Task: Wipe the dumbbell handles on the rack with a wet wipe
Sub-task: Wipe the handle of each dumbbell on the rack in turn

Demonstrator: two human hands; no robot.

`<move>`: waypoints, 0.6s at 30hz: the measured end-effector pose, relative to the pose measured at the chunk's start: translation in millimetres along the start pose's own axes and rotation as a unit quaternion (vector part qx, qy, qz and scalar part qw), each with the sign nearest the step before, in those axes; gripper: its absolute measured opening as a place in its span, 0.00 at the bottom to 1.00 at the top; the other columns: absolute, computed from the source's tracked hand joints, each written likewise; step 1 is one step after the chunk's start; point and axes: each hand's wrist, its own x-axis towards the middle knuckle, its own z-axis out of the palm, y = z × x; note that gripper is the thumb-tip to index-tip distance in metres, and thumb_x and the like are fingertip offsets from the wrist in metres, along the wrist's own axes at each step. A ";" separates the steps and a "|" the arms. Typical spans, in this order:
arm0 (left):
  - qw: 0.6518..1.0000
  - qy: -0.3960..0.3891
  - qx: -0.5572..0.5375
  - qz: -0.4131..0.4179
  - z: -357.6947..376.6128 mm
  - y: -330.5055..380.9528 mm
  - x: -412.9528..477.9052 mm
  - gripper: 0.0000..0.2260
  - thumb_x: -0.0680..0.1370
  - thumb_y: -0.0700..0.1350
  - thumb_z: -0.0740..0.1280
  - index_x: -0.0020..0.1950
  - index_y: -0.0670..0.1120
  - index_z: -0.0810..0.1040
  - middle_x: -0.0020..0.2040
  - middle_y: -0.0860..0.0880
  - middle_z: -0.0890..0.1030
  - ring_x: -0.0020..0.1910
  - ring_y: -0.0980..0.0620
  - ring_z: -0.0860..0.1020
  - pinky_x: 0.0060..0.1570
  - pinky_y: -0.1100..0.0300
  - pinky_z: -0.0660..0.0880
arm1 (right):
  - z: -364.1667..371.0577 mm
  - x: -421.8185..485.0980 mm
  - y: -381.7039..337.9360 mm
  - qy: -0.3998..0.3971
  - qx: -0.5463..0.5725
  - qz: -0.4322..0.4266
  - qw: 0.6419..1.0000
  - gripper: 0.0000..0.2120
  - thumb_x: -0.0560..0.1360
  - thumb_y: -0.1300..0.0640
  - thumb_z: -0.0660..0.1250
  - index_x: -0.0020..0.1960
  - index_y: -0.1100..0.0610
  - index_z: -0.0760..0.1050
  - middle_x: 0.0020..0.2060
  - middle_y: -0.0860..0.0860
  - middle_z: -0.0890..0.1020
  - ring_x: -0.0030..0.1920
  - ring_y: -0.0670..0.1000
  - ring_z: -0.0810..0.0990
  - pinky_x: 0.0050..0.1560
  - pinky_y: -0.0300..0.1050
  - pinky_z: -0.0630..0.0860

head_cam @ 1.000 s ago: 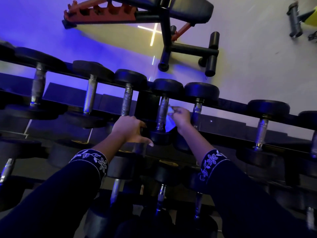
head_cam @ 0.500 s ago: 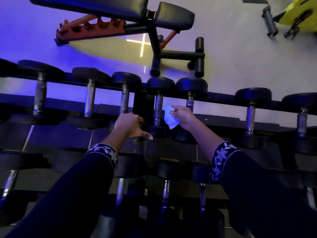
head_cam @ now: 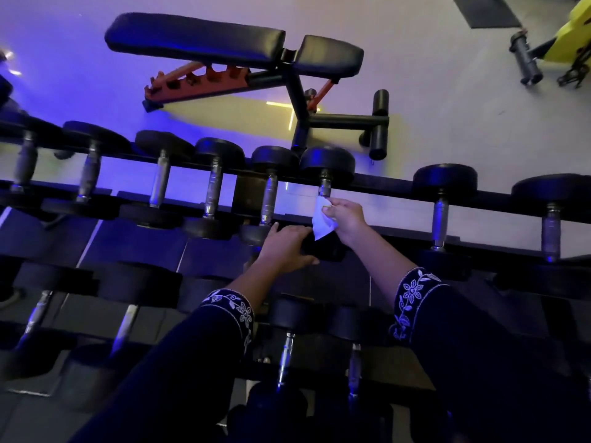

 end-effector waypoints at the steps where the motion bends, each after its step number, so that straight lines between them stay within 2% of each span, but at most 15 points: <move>1: 1.000 -0.007 -0.002 -0.005 0.8 4.3 2.2 0.35 0.71 0.60 0.73 0.74 0.49 0.66 0.72 0.51 0.71 0.72 0.50 0.66 0.73 0.47 0.56 | -6.0 0.9 -2.3 0.000 -0.003 0.000 1.000 0.16 0.70 0.75 0.64 0.58 0.72 0.75 0.40 0.59 0.79 0.38 0.55 0.78 0.47 0.49 0.77; 4: 0.999 -0.018 -0.018 -0.021 1.2 13.3 5.3 0.36 0.72 0.57 0.74 0.75 0.46 0.66 0.73 0.47 0.70 0.72 0.47 0.66 0.69 0.52 0.65 | -23.7 9.5 -6.9 0.006 -0.032 -0.019 0.999 0.14 0.68 0.72 0.68 0.53 0.66 0.79 0.47 0.62 0.82 0.47 0.60 0.82 0.57 0.57 0.77; 5: 0.999 -0.023 -0.019 -0.026 0.4 15.5 5.3 0.37 0.72 0.56 0.74 0.76 0.45 0.65 0.73 0.46 0.69 0.72 0.46 0.66 0.68 0.53 0.65 | -28.2 11.8 -8.9 0.011 -0.065 -0.038 0.997 0.13 0.67 0.71 0.70 0.50 0.63 0.81 0.48 0.60 0.83 0.49 0.58 0.82 0.57 0.56 0.78; 8: 0.999 -0.034 0.007 -0.031 -0.1 20.7 7.0 0.36 0.74 0.56 0.72 0.76 0.43 0.64 0.71 0.44 0.70 0.71 0.44 0.66 0.65 0.54 0.65 | -33.0 15.8 -16.1 0.009 -0.191 -0.129 0.973 0.12 0.67 0.67 0.72 0.50 0.59 0.83 0.47 0.53 0.84 0.47 0.48 0.81 0.52 0.41 0.77; 10: 0.999 -0.030 0.021 -0.031 3.7 26.8 11.0 0.35 0.73 0.57 0.72 0.74 0.43 0.66 0.69 0.44 0.72 0.70 0.44 0.67 0.64 0.53 0.67 | -27.1 19.9 -21.0 -0.002 -0.270 -0.212 0.939 0.12 0.68 0.68 0.70 0.51 0.60 0.83 0.48 0.55 0.84 0.48 0.49 0.81 0.50 0.39 0.75; 13: 0.999 -0.011 0.026 -0.018 17.4 44.8 22.6 0.32 0.71 0.58 0.74 0.69 0.44 0.71 0.63 0.44 0.76 0.65 0.43 0.71 0.61 0.51 0.70 | -14.6 32.7 -20.6 -0.045 -0.398 -0.302 0.865 0.14 0.68 0.71 0.65 0.49 0.62 0.83 0.46 0.59 0.82 0.48 0.57 0.80 0.51 0.49 0.77; 16: 1.000 -0.007 -0.010 0.011 30.9 63.0 35.4 0.33 0.70 0.57 0.74 0.71 0.45 0.71 0.64 0.44 0.76 0.65 0.43 0.70 0.69 0.47 0.62 | -15.6 42.2 -13.8 -0.062 -0.517 -0.339 0.783 0.13 0.69 0.70 0.64 0.50 0.63 0.82 0.48 0.60 0.78 0.51 0.60 0.76 0.51 0.52 0.76; 18: 0.999 -0.002 -0.037 0.032 37.5 67.9 41.8 0.32 0.71 0.56 0.74 0.71 0.46 0.71 0.64 0.45 0.76 0.67 0.45 0.69 0.73 0.45 0.55 | -28.1 39.9 -7.8 -0.052 -0.547 -0.362 0.753 0.13 0.69 0.70 0.64 0.50 0.63 0.82 0.48 0.59 0.76 0.51 0.60 0.73 0.52 0.48 0.74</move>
